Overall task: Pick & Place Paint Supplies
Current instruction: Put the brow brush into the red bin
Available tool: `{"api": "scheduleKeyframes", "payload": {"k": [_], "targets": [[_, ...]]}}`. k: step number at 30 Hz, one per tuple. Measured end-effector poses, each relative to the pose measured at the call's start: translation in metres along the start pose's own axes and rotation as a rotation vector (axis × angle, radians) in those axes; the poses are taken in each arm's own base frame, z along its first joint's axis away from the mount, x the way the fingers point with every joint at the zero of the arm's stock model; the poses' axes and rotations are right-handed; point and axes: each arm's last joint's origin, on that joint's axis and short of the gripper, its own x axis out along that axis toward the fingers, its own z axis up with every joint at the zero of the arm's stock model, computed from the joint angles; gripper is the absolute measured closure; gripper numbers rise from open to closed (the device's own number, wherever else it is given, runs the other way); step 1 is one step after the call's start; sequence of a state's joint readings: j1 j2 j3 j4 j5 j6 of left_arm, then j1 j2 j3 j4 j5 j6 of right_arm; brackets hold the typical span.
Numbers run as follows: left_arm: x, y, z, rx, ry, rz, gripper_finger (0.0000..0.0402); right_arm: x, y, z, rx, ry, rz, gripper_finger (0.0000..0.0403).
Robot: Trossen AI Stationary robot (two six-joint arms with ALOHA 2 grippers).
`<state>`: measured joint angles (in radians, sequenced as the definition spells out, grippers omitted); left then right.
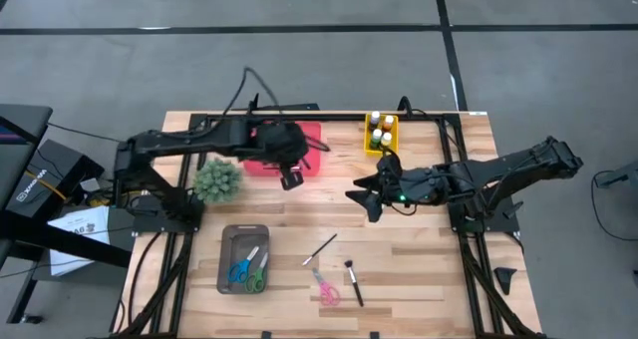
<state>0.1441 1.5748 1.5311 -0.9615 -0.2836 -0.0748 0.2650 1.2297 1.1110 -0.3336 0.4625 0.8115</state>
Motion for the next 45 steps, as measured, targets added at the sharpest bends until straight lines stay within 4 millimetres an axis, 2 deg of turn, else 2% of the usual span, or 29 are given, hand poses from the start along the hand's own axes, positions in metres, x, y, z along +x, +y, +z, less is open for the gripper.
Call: {"api": "scheduleKeyframes", "payload": {"k": [6, 12, 20, 25, 31, 45], "targets": [[0.044, 0.018, 0.007, 0.114, 0.169, 0.047, 0.0396, -0.003, 0.003, -0.005, 0.030, -0.006, -0.012, 0.0164], [0.093, 0.038, -0.006, 0.241, 0.388, 0.043, 0.0396, -0.005, 0.006, -0.008, 0.056, 0.003, 0.001, 0.0164], [0.132, 0.049, -0.016, 0.320, 0.501, 0.014, 0.0395, -0.007, 0.007, -0.011, 0.076, 0.017, 0.003, 0.0164], [0.146, 0.048, -0.019, 0.370, 0.527, -0.030, 0.0395, -0.007, 0.008, -0.011, 0.079, 0.019, 0.007, 0.0164], [0.151, 0.048, -0.018, 0.392, 0.511, -0.036, 0.0395, -0.007, 0.008, -0.012, 0.080, 0.021, 0.006, 0.0164], [0.152, 0.052, -0.019, 0.371, 0.517, -0.031, 0.0393, -0.007, 0.008, -0.012, 0.067, 0.023, 0.004, 0.0164]]}}
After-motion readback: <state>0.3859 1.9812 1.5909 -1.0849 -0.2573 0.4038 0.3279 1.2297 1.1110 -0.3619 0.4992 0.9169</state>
